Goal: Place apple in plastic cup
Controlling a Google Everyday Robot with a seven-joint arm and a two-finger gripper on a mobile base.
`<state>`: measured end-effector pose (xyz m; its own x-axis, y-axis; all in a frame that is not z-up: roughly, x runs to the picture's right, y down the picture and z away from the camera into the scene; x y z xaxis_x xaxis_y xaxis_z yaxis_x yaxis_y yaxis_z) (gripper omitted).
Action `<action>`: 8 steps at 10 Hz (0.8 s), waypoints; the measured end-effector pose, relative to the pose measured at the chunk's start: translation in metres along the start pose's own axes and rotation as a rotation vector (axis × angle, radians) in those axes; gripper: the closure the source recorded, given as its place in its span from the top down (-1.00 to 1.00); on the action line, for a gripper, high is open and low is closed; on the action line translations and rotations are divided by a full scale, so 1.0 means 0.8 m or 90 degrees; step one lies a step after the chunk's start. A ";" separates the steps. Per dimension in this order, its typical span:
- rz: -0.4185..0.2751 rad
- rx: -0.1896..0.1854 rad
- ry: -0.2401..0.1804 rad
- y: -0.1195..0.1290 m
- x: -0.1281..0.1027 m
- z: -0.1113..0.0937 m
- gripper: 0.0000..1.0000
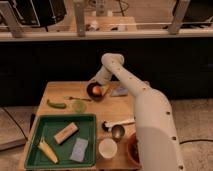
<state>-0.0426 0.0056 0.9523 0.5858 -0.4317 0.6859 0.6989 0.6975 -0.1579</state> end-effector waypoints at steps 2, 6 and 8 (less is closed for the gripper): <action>0.007 0.000 -0.005 0.002 0.002 0.004 0.49; 0.012 -0.002 -0.015 0.004 0.004 0.009 -0.02; 0.010 -0.001 -0.014 0.005 0.003 0.008 -0.08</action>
<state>-0.0408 0.0111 0.9579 0.5874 -0.4079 0.6990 0.6904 0.7032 -0.1698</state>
